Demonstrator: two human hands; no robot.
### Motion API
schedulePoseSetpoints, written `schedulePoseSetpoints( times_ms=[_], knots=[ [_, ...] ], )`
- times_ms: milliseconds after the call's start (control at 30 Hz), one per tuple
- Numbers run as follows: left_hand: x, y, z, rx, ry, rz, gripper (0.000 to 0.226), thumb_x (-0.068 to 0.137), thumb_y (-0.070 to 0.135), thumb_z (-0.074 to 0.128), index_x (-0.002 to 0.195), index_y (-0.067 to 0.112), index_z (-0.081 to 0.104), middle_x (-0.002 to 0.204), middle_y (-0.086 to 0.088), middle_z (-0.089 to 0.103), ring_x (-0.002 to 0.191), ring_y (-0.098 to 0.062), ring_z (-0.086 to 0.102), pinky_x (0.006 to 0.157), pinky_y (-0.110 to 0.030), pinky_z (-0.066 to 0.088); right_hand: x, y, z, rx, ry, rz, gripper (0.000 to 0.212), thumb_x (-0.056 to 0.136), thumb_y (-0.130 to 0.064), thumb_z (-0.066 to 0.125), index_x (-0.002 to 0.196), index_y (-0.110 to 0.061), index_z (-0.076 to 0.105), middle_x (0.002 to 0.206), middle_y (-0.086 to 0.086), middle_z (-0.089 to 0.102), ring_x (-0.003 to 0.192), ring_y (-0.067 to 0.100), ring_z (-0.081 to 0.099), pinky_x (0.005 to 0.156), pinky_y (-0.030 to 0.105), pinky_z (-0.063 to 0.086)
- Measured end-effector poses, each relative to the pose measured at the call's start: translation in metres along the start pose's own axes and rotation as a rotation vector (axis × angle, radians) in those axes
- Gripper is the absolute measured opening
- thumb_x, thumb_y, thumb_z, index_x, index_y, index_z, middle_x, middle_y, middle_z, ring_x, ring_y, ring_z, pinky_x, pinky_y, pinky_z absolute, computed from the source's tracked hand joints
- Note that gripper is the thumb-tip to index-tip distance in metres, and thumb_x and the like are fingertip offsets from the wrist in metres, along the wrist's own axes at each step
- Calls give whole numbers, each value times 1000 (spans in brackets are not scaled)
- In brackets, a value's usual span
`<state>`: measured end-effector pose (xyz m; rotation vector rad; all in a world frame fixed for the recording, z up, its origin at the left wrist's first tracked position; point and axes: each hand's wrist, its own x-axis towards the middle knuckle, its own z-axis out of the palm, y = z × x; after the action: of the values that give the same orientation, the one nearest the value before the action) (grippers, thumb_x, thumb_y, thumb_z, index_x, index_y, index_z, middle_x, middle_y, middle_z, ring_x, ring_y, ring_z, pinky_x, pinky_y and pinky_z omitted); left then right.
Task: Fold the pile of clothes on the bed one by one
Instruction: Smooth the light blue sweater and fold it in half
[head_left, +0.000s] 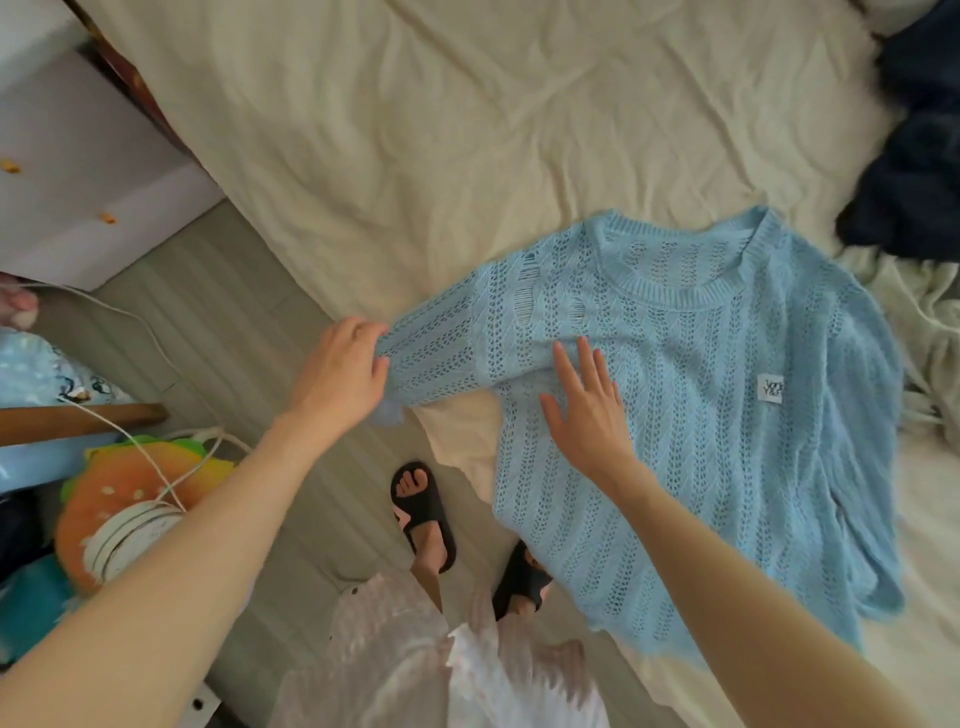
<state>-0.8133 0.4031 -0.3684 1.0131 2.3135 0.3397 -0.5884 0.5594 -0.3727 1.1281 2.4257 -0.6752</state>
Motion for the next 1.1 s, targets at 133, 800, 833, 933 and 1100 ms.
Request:
schedulePoseSetpoints(
  times_ms=[133,800,833,933,1100],
  knots=[
    [23,56,12,-38,-27,145,40,96,14,48,134,5,46,137,-13,45,126,-28,40,105,-41,34,0,36,-20,37,49,46,58,101,-39,35,152,-23,14,160,3,4,147,23,-2,118,49,7],
    [186,194,50,-360,101,-142,22,91,29,59,102,10,62,88,0,58,84,-15,52,73,-24,35,174,252,-182,34,176,269,48,97,-27,44,140,-7,39,137,18,47,126,36,40,104,45,34],
    [188,197,51,-397,218,-127,18,93,27,57,101,12,59,82,4,55,80,-12,49,70,-23,33,182,254,-184,38,126,272,45,95,-28,47,135,-7,45,131,18,52,121,35,47,100,42,39],
    [196,203,35,-461,505,-31,8,95,25,51,88,28,48,69,13,45,61,3,45,60,-23,28,200,256,-196,211,129,225,29,91,-26,57,106,-4,65,95,12,64,87,25,57,74,33,43],
    [223,207,21,-267,595,-39,11,98,29,42,98,20,48,78,3,48,67,-7,45,62,-26,26,228,256,-213,393,364,166,21,89,-27,60,99,-10,67,91,6,63,82,19,55,71,29,41]
  ],
)
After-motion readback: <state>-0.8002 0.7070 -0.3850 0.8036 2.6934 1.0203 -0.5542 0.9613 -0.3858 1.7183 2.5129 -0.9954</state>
